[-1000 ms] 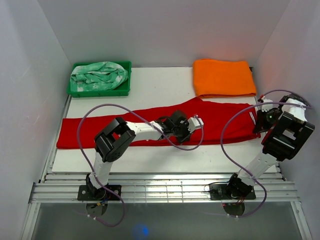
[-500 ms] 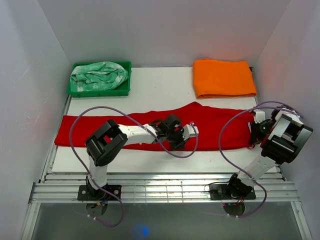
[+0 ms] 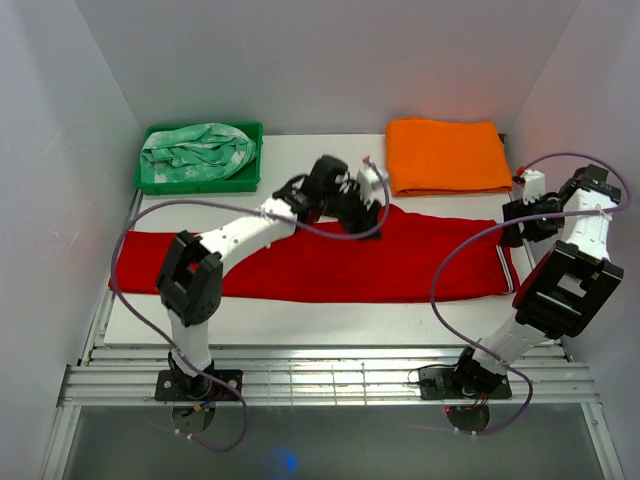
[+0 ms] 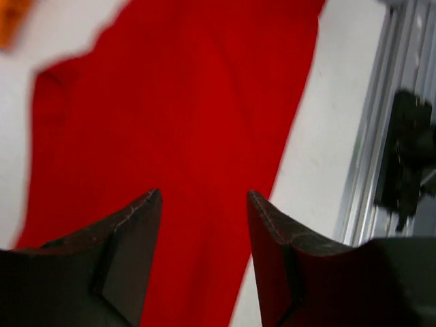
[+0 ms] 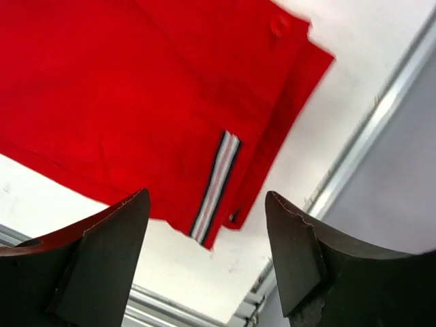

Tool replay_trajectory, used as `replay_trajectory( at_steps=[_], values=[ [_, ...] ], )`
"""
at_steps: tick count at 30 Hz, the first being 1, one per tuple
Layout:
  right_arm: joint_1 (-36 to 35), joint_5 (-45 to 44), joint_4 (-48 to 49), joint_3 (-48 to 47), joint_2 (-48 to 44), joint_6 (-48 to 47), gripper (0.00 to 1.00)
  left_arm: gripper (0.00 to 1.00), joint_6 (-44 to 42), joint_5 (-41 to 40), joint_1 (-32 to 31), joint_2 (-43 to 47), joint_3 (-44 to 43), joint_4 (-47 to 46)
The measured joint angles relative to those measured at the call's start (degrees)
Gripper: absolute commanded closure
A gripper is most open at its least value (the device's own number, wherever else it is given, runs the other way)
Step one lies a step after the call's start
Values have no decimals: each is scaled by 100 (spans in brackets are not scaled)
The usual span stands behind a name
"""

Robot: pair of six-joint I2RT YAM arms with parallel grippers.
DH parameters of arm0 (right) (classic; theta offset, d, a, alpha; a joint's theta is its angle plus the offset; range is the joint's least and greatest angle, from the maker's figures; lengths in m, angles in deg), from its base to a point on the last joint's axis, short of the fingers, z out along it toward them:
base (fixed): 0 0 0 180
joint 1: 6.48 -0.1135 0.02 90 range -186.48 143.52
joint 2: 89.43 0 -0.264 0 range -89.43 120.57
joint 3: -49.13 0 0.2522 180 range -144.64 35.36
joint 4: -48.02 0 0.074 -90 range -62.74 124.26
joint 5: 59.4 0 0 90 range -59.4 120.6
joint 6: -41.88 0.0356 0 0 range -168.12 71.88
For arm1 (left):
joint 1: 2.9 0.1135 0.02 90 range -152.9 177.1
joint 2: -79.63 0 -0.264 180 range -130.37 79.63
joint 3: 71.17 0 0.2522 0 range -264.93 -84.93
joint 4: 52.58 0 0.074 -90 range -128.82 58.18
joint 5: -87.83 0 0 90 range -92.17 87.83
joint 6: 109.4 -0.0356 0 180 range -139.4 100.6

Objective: Fold and stack the trousers
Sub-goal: Fold the trousers

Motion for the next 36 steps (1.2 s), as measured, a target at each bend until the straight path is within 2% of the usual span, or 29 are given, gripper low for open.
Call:
replay_trajectory(
  at_steps=[2, 5, 7, 10, 16, 18, 19, 22, 24, 27, 29, 32, 36],
  values=[
    [-243, 197, 9, -164, 9, 201, 28, 26, 313, 101, 273, -730, -1211, -83],
    [-597, 461, 13, -151, 122, 496, 30, 24, 935, 144, 608, -1834, -2771, -96],
    [-815, 678, 44, -28, 188, 671, 36, 22, 1290, 203, 726, -2518, -3580, -101],
    [-1161, 1117, 144, 389, 146, 885, 37, 21, 1790, 315, 787, -3296, -4070, -164],
    [-2376, 1547, 874, 1434, -363, 1091, 36, 21, 2680, 798, 787, -4336, -4201, -229],
    [-2791, 1530, 1202, 1733, -636, 1128, 40, 23, 2927, 957, 787, -4472, -4113, -313],
    [-2946, 1510, 1379, 1827, -732, 1163, 46, 25, 3027, 1034, 789, -4478, -4083, -402],
    [-3182, 1360, 1893, 1873, -767, 1425, 50, 24, 3152, 1248, 857, -4242, -3534, -940],
    [-3185, 1285, 2107, 1694, -627, 1674, 50, 19, 3187, 1355, 929, -3689, -2295, -1685],
    [-3117, 1263, 2371, 1226, -415, 2079, 48, 18, 3088, 1453, 1115, -2697, -636, -2404],
    [-3080, 1198, 2583, 750, -247, 2374, 43, 19, 2761, 1458, 1226, -2129, -146, -2568],
    [-3071, 1056, 2826, -151, 164, 2756, 41, 21, 2142, 1438, 1311, -1447, 76, -2710],
    [-3091, 785, 3053, -1202, 935, 3244, 41, 25, 708, 1340, 994, -365, 787, -2817]
  ],
)
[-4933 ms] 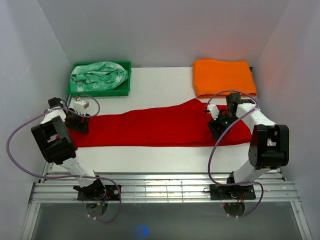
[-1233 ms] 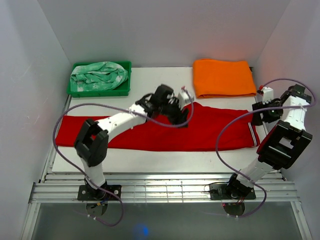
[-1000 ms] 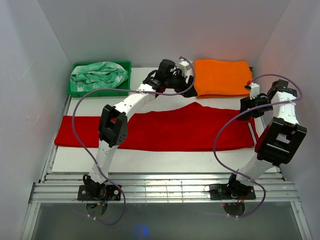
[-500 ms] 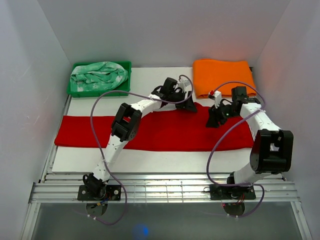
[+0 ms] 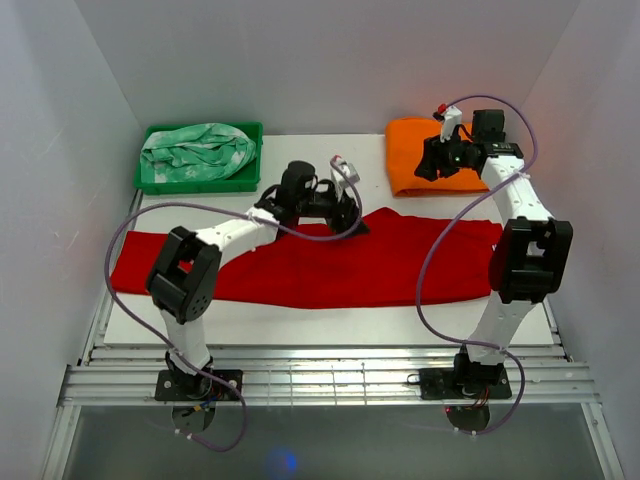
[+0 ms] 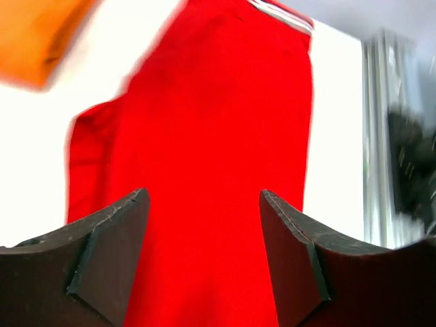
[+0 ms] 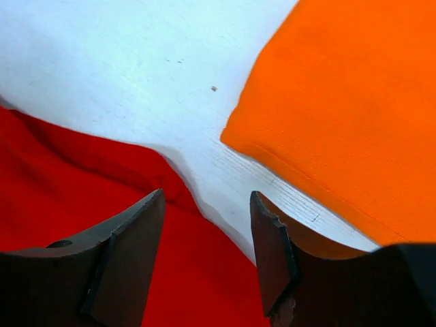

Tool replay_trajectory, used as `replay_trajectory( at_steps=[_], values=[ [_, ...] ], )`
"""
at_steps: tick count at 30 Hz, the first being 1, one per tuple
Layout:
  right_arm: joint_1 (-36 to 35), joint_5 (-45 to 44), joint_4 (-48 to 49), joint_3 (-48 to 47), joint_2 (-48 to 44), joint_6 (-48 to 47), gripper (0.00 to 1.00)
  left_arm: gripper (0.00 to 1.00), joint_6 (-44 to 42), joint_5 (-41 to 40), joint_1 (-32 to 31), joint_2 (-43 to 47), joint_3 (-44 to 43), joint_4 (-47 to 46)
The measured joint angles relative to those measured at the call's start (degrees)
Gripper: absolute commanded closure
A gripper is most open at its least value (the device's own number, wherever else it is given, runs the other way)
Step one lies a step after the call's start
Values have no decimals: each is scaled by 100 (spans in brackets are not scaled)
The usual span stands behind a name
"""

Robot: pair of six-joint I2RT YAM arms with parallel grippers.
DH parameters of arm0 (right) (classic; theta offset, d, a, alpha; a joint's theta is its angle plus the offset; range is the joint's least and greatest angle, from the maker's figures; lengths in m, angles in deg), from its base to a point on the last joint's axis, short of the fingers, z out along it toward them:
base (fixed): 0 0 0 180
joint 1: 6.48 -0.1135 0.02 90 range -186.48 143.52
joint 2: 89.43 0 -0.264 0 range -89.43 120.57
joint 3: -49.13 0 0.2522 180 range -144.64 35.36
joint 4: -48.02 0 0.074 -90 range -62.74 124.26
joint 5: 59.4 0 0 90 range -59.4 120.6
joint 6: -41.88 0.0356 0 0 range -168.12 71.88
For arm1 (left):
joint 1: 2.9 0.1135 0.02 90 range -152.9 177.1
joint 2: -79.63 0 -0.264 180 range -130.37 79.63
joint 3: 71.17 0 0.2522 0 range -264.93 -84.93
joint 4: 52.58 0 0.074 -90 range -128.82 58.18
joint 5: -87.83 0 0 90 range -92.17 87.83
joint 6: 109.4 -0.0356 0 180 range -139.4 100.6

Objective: Fold and stack the trousers
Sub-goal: Fold the trousers

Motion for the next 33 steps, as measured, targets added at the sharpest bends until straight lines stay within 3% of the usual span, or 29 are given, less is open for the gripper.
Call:
replay_trajectory(
  at_steps=[4, 9, 20, 23, 26, 32, 33],
  values=[
    [-173, -341, -92, -560, 752, 197, 34, 26, -1469, -251, -922, 636, 1099, 11],
    [-693, -846, -439, -662, 1252, 144, 32, 34, -2579, -872, -1816, 262, 1528, 138],
    [-1436, -1687, -855, -660, 1429, -249, 51, 37, -3661, -2201, -2109, -428, 1526, -533],
    [-1480, -2028, -962, -660, 1598, -345, 45, 38, -3886, -2422, -2291, -455, 1556, -726],
    [-1530, -2374, -1056, -660, 1784, -435, 30, 38, -4019, -2605, -2411, -455, 1622, -898],
    [-1672, -2811, -1346, -678, 2072, -625, 33, 48, -3952, -2868, -2538, -481, 1663, -1010],
    [-1692, -2865, -1386, -715, 2083, -654, 33, 54, -3917, -2909, -2562, -492, 1663, -1027]
  ],
)
